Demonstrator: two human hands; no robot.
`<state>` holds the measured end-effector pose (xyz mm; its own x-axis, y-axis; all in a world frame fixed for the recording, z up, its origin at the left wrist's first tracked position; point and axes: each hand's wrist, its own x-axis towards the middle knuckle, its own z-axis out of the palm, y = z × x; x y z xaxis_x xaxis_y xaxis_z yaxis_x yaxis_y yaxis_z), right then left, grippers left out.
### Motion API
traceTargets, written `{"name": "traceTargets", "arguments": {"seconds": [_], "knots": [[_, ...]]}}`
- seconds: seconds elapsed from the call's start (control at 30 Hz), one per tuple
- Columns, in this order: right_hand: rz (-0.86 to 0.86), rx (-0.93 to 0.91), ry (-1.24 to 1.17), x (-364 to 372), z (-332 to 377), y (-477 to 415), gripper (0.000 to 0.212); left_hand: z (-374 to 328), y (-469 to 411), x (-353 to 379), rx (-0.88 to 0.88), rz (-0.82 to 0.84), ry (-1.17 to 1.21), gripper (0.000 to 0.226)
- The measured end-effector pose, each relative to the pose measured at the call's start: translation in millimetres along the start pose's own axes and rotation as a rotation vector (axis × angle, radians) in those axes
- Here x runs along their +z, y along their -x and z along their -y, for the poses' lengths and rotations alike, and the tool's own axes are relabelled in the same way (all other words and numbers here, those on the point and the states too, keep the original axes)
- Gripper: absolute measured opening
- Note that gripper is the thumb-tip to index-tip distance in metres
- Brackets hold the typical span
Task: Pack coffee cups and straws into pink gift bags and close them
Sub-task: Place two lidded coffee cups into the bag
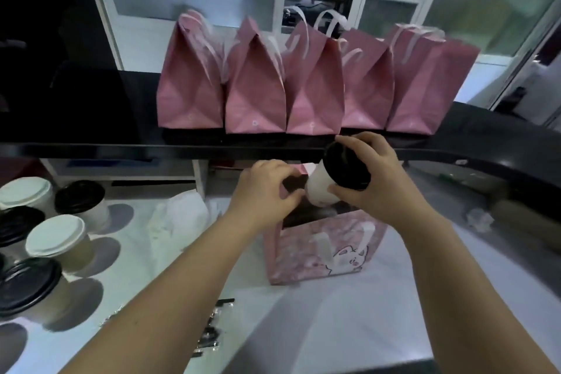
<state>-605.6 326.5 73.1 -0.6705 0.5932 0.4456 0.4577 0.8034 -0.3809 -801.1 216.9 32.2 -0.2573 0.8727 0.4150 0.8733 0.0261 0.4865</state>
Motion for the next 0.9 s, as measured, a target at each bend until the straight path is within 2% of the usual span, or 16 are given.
{"name": "traceTargets", "arguments": {"seconds": [0.07, 0.13, 0.2, 0.3, 0.47, 0.53, 0.67, 0.8, 0.9], "knots": [[0.050, -0.009, -0.010, -0.9, -16.9, -0.3, 0.083, -2.8, -4.0, 8.7, 0.009, -0.009, 0.005, 0.030], [0.130, -0.042, -0.002, 3.4, -27.1, -0.3, 0.082, -2.8, -6.1, 14.6, 0.021, 0.096, -0.057, 0.029], [0.199, -0.081, 0.032, 11.2, -32.4, 0.7, 0.079, -1.9, -6.7, 19.0, 0.011, 0.205, -0.088, 0.039], [0.258, -0.146, 0.095, 21.0, -40.2, 2.9, 0.073, 1.3, -3.7, 23.9, -0.036, 0.307, -0.125, 0.068], [0.326, -0.244, 0.201, 25.8, -59.1, 8.6, 0.073, 7.4, 3.1, 33.2, -0.115, 0.479, -0.278, 0.134], [0.397, -0.268, 0.198, 31.1, -63.4, 14.6, 0.077, 3.7, 3.0, 36.8, -0.133, 0.495, -0.259, 0.147], [0.545, -0.175, 0.235, 53.4, -66.3, 14.7, 0.086, -5.2, 3.6, 40.2, -0.119, 0.520, -0.267, 0.156], [0.594, -0.057, 0.332, 72.4, -65.3, -2.8, 0.089, -12.9, 11.0, 41.9, -0.063, 0.539, -0.272, 0.159], [0.600, -0.051, 0.216, 89.1, -58.3, -7.1, 0.093, -15.6, 13.4, 41.3, -0.006, 0.527, -0.302, 0.160]]}}
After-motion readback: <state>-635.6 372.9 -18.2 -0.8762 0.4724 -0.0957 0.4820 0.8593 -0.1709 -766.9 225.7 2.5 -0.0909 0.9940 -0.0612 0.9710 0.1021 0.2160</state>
